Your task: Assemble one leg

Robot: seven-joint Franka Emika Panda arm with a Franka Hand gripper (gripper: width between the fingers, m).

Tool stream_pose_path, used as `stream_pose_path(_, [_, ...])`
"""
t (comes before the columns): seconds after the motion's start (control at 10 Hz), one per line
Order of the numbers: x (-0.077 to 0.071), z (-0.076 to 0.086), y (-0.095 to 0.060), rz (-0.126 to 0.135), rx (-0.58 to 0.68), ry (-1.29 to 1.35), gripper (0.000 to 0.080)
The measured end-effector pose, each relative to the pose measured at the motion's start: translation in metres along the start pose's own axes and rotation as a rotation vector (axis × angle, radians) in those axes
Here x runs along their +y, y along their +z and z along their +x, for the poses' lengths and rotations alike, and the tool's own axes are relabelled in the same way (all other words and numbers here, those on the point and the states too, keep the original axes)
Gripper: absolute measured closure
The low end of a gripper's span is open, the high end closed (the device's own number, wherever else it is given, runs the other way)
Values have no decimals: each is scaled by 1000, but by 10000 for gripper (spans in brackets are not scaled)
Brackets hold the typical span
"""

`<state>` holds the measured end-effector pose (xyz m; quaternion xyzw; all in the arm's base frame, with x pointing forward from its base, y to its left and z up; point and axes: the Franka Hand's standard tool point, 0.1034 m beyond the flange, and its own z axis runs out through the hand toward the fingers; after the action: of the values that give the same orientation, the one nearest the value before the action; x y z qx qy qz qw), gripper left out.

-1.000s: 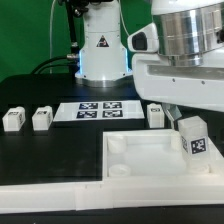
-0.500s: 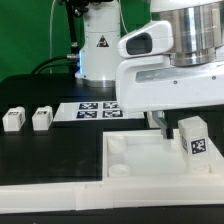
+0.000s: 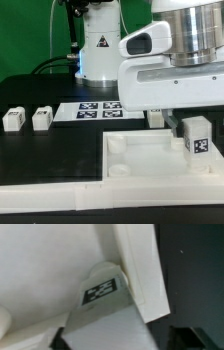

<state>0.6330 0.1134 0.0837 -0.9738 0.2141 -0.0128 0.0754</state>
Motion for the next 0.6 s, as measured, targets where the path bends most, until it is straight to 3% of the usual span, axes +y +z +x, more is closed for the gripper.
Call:
stream_pose_path(0.1, [2, 1, 0, -2, 1, 117, 494])
stream_pose_path(0.4, [5, 1, 1, 1, 10, 438, 495])
stream_pose_path(0.6, [8, 0, 1, 31, 7, 755, 495])
